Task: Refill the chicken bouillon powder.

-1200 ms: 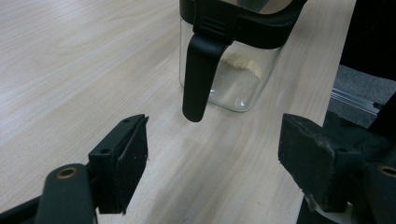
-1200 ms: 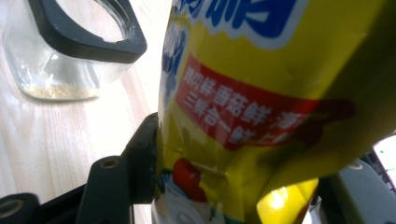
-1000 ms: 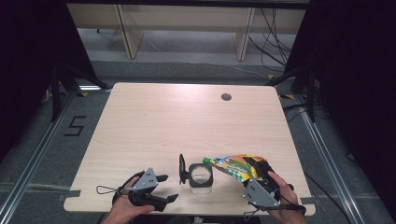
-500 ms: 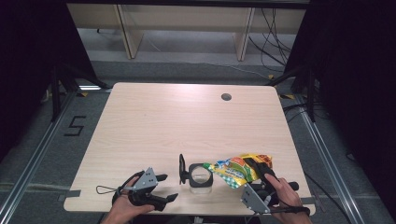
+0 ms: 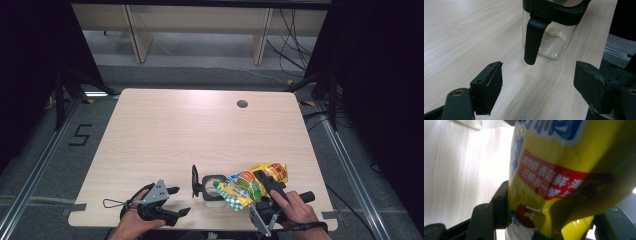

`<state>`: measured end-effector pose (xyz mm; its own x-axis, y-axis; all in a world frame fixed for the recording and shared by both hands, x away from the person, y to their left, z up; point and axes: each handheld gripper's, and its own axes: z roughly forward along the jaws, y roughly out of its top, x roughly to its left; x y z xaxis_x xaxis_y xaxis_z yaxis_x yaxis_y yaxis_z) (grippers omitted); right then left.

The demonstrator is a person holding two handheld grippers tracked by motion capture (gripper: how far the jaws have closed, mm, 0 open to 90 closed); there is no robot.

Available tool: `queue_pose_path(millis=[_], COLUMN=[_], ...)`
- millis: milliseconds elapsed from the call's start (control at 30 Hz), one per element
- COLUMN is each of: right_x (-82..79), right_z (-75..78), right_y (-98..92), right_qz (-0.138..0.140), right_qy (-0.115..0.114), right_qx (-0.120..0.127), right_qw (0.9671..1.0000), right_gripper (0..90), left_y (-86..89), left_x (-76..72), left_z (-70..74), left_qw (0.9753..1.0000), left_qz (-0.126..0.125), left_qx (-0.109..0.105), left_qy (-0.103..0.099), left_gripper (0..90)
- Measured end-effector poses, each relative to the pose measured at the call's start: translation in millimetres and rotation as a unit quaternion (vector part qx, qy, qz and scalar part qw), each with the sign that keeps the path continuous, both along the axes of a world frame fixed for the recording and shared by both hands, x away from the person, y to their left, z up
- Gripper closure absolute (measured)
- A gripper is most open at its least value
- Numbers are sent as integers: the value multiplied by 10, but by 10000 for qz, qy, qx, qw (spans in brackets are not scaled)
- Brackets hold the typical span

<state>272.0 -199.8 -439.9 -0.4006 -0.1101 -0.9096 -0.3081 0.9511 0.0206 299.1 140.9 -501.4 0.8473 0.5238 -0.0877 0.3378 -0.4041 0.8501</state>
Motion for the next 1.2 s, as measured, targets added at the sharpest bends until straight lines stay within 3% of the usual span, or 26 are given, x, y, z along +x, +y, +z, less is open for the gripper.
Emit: queue_pose_path(millis=[67,100,167,267,300,367,433,467,533,567,667,733,800,833,900,933,967,1000,1167,1200], right_x=[-1,-12,-20,-8,-20,9,-7,8,1,-23,-11,-19,-7,-19,-6,-23,-26,-19,-23,-14], right_z=[15,-24,-37,-29,-34,-9,-18,-1,-12,-27,-48,-48,-54,-38,-47,-59,-32,-49,-45,-31], right_y=[17,16,22,48,46,62,53,62,62,53,54,71,69,85,90,95,107,102,131,137], right_qz=[48,-74,-105,74,2,231,107,231,185,3,44,-25,86,-5,129,16,45,108,104,182], right_qy=[-89,-55,-69,-182,-177,-304,-237,-304,-308,-241,-292,-353,-449,-444,-573,-558,-548,-614,-722,-759], right_qx=[-279,-141,-114,-422,-424,-555,-490,-580,-605,-565,-629,-805,-734,-920,-920,-818,-1069,-983,-1071,-1203], right_qw=[9996,9999,9999,9989,9989,9977,9985,9976,9975,9981,9976,9961,9963,9948,9940,9951,9927,9932,9916,9897], right_gripper=[424,424,424,424,424,424,424,424,424,424,425,425,425,425,426,426,426,426,427,427], left_y=[-3,-6,-9,-7,-6,-1,-5,-5,-6,-6,-7,-2,-5,-4,-7,-7,-7,-6,-6,-7], left_x=[-5,-9,-11,-12,-12,-6,-11,-8,-11,-11,-11,-6,-9,-9,-10,-10,-10,-10,-10,-10], left_z=[-2,-4,-7,-5,-5,-3,-6,-6,-7,-6,-8,-3,-7,-7,-10,-9,-8,-7,-9,-9], left_qw=[10000,9999,9999,9999,9999,9999,9999,9999,9999,9999,9999,9999,9999,9999,9999,9999,9999,9999,9999,9999], left_qz=[39,57,60,59,66,37,67,51,62,60,62,24,42,41,51,45,44,43,57,44], left_qx=[-5,-15,-10,-18,-21,-4,-22,-9,-13,-12,-11,14,-8,12,12,17,13,6,-6,4], left_qy=[82,126,132,131,131,97,135,122,136,137,141,161,150,149,147,146,137,136,144,147], left_gripper=[228,229,229,229,229,229,229,229,229,229,229,229,229,229,229,229,229,229,229,229])
